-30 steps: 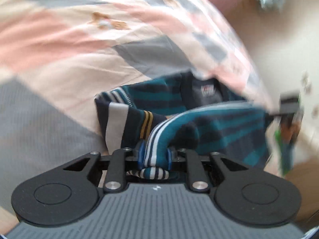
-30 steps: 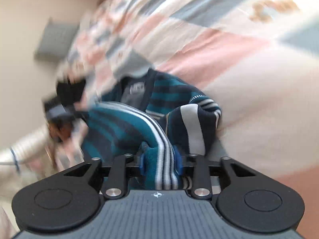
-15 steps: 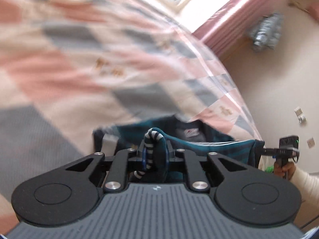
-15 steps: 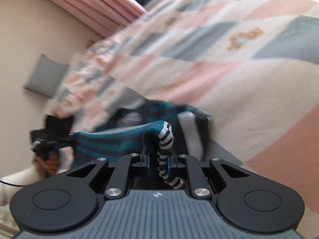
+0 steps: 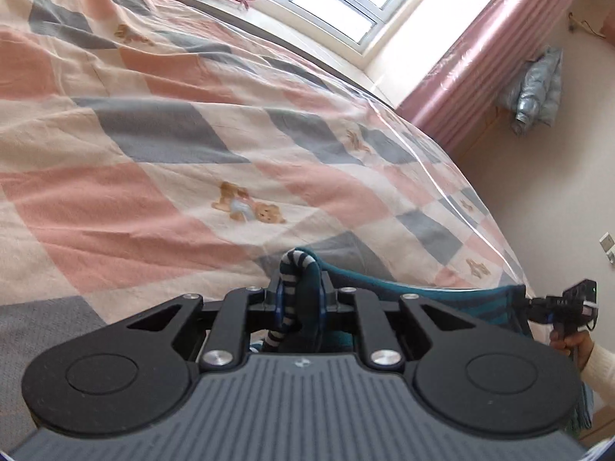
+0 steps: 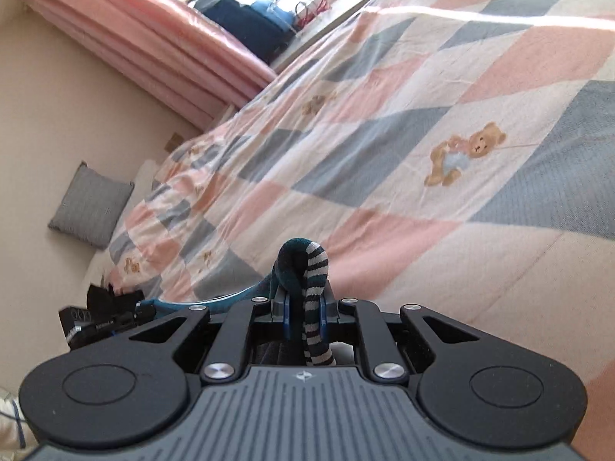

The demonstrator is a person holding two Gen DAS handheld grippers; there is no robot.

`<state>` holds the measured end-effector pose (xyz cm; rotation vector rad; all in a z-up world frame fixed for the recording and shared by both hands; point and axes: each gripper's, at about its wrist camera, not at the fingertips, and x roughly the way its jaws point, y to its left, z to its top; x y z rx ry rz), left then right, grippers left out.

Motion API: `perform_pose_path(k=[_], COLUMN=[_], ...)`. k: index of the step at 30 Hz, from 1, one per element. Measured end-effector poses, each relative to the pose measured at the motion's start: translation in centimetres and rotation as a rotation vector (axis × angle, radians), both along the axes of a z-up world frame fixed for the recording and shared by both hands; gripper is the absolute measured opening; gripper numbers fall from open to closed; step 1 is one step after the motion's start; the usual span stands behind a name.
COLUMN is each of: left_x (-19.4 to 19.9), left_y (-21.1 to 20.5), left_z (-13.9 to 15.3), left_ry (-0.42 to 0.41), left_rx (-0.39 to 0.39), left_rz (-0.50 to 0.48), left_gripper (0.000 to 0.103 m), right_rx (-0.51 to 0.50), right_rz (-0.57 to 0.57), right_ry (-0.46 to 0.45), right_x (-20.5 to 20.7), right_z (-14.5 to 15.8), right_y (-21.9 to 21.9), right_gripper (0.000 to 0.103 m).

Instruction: Fold clothes

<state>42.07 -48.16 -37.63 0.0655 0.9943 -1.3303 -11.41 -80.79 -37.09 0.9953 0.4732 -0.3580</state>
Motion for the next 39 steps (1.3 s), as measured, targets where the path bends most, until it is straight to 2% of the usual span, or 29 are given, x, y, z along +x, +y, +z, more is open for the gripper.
perform_pose_path(k=[2,3,5,7,8,10,12,14,16,18,19,21,26,27,29,30,31,35,37,39], left_x=[-0.8,-1.0,-1.1,-0.7,-0.7,-0.8,-1.1,-2.1,-3.7,-5.4,-6.3,-7.9,-9.9,-10.0,-9.9,-9.8,-9.6,-9.4,-8.9,-8.7], left_y=[-1.3,-1.7,-2.0,-1.2,-0.1,2.3,5.8,10.1,14.1,17.5,18.8,20.2,19.1,18.6,17.7,17.5,17.4,16.9,16.8,16.4], left_z=[-2.1,-2.7,-3.0,-1.6,-0.9,0.7,1.8,2.1,1.6,0.5,-0.1,-1.0,-2.5,-2.8,-3.5,-3.5,-3.5,-0.4,-0.8,-2.7], left_ry=[-0.058,-0.073,-0.087,-0.086,-0.091,-0.099,-0.027,0.113,0.263,0.411,0.466,0.511,0.547,0.561,0.578,0.563,0.542,0.349,0.325,0.297], left_rx=[0.122,0.159,0.193,0.19,0.193,0.204,0.207,0.199,0.187,0.167,0.157,0.144,0.113,0.097,0.086,0.089,0.091,0.03,0.03,0.1], left_rz=[-0.018,-0.015,0.006,0.049,0.07,0.11,0.169,0.236,0.321,0.41,0.45,0.485,0.47,0.468,0.477,0.482,0.486,0.36,0.335,0.285], left_gripper=[0.019,0.027,0.033,0.056,0.057,0.057,0.057,0.059,0.065,0.067,0.067,0.067,0.068,0.067,0.047,0.032,0.019,0.016,0.016,0.017], right_rx=[0.03,0.059,0.11,0.142,0.107,-0.006,-0.095,-0.12,-0.06,0.005,0.032,0.074,0.111,0.112,0.122,0.132,0.142,0.051,-0.009,0.018], right_rz=[-0.023,-0.034,-0.072,-0.107,-0.117,-0.126,-0.131,-0.136,-0.131,-0.134,-0.132,-0.158,-0.265,-0.29,-0.311,-0.314,-0.317,-0.279,-0.254,-0.278], right_ry=[0.064,0.105,0.132,0.137,0.168,0.24,0.282,0.281,0.241,0.227,0.218,0.198,0.122,0.103,0.092,0.102,0.113,0.134,0.126,0.149], right_x=[0.4,0.6,0.7,0.7,0.5,-0.2,-2.0,-4.4,-6.7,-8.0,-8.5,-9.1,-9.3,-9.3,-9.0,-8.6,-8.3,-8.5,-9.0,-10.0], right_z=[-1.6,-2.6,-3.8,-2.9,-1.8,0.8,3.0,4.4,4.6,3.8,3.2,2.1,0.5,0.3,-0.2,-0.6,-0.9,0.9,2.4,1.1], right_y=[-0.3,-0.3,-0.4,-0.3,0.2,1.9,4.9,8.2,11.5,14.6,16.0,18.1,20.1,20.2,20.0,19.8,19.6,19.3,19.2,18.5], right_gripper=[0.013,0.013,0.016,0.037,0.042,0.067,0.076,0.075,0.075,0.075,0.075,0.076,0.073,0.07,0.052,0.024,0.018,0.01,0.008,0.007])
